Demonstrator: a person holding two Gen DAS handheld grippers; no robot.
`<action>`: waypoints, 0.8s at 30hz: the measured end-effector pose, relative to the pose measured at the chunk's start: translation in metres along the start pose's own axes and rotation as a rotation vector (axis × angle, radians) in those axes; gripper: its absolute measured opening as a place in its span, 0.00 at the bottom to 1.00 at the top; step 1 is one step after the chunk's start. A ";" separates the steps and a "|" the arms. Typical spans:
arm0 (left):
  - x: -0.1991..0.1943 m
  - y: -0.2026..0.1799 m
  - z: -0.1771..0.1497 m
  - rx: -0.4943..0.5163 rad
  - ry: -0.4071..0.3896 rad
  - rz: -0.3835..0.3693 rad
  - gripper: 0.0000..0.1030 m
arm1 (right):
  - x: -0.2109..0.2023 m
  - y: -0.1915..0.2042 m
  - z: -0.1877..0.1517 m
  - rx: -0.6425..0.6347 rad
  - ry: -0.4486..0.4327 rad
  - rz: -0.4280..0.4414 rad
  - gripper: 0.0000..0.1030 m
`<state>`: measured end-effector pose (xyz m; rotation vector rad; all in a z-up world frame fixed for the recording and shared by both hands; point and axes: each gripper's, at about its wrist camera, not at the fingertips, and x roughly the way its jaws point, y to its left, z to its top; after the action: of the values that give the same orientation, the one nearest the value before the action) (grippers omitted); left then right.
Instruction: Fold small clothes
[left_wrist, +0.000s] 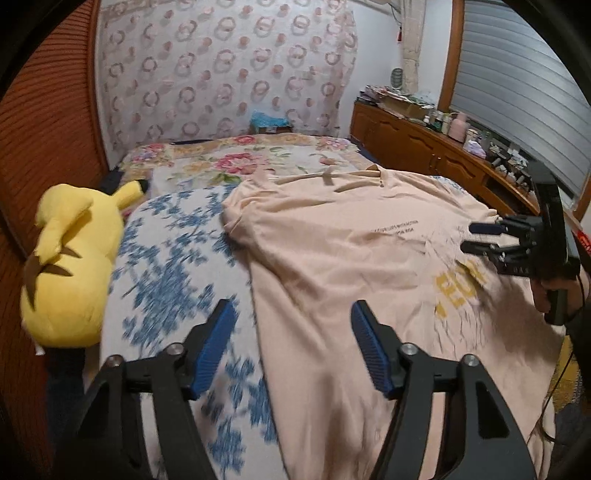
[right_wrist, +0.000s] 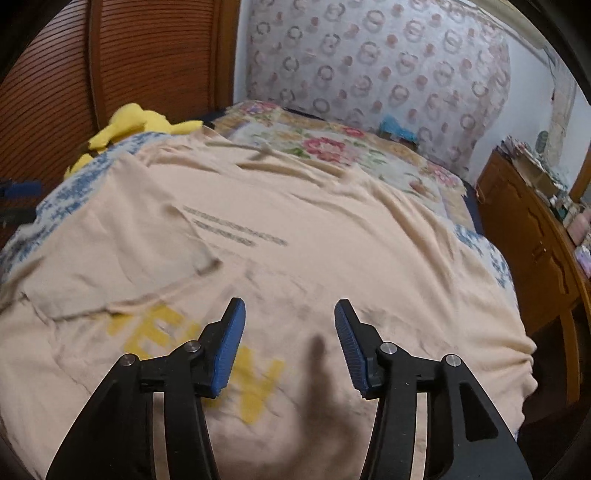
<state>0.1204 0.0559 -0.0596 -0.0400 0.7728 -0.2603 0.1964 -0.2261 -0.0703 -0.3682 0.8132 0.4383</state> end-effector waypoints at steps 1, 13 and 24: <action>0.005 0.001 0.004 -0.002 0.004 -0.004 0.55 | 0.000 -0.007 -0.005 0.008 0.009 0.001 0.50; 0.076 0.016 0.034 -0.036 0.096 0.044 0.44 | 0.000 -0.036 -0.037 0.076 0.027 0.046 0.52; 0.094 0.034 0.056 -0.099 0.074 0.026 0.03 | 0.000 -0.038 -0.038 0.086 0.027 0.045 0.56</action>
<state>0.2316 0.0625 -0.0881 -0.1139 0.8592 -0.1999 0.1920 -0.2768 -0.0888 -0.2773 0.8647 0.4395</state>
